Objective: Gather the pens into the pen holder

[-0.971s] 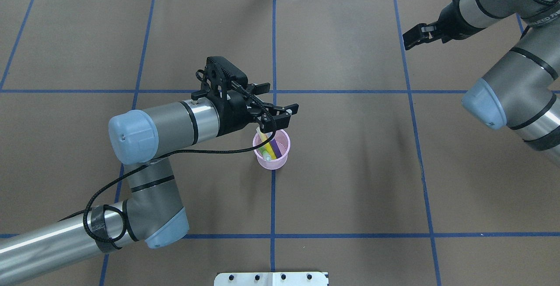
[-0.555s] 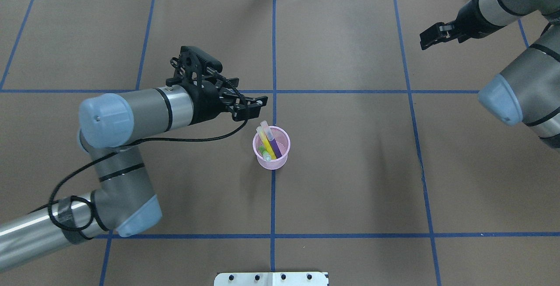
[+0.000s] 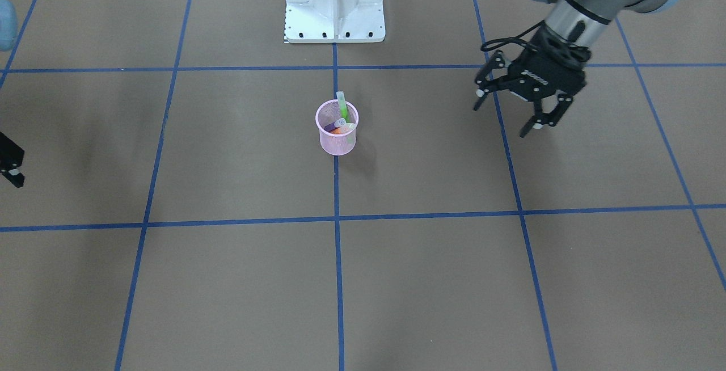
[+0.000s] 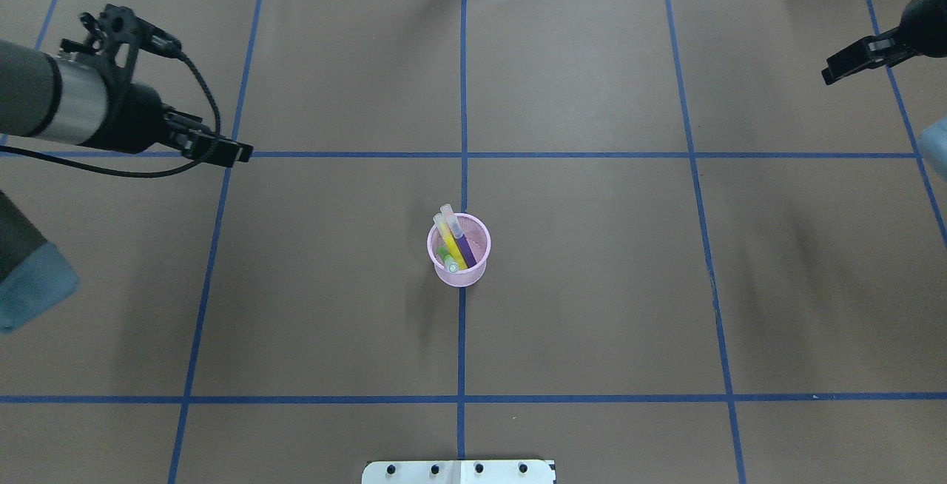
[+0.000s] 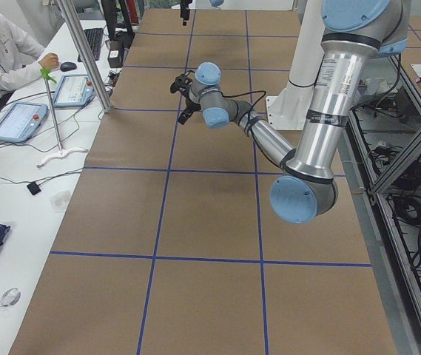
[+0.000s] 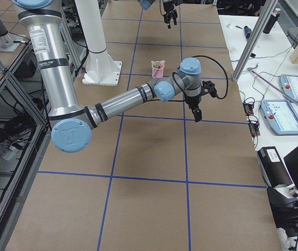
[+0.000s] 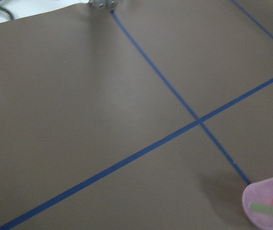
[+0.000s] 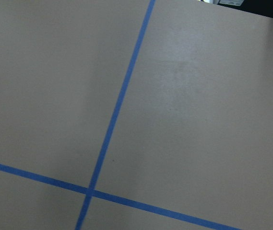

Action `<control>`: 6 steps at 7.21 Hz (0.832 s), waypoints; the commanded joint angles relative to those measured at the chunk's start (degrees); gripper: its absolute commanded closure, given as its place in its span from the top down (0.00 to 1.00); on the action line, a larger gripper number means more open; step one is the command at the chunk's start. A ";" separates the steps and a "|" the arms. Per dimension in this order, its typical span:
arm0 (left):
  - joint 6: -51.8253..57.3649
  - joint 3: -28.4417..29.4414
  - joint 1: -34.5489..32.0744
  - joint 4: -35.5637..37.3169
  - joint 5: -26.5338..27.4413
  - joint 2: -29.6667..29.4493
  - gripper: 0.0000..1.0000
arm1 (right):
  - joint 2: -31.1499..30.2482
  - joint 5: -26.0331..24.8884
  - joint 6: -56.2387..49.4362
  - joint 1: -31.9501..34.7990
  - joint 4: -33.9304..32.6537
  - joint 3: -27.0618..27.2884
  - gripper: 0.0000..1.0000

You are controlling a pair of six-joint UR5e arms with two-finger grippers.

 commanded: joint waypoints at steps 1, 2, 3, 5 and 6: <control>22.41 0.23 -11.67 11.97 -7.05 6.19 1.00 | -6.00 3.99 -5.96 6.17 -2.44 -1.15 1.00; 34.18 0.76 -17.21 19.62 -9.33 6.72 1.00 | -8.81 3.48 -13.38 9.06 -3.68 -1.15 1.00; 41.95 2.50 -23.97 23.26 -11.45 8.64 1.00 | -9.97 3.48 -20.51 12.66 -6.39 -1.15 1.00; 44.23 4.46 -29.82 22.86 -15.33 15.74 1.00 | -9.54 4.08 -30.74 19.34 -17.95 -0.02 1.00; 43.88 5.85 -29.92 23.82 -15.33 18.13 1.00 | -10.41 4.00 -30.95 19.90 -23.93 1.56 1.00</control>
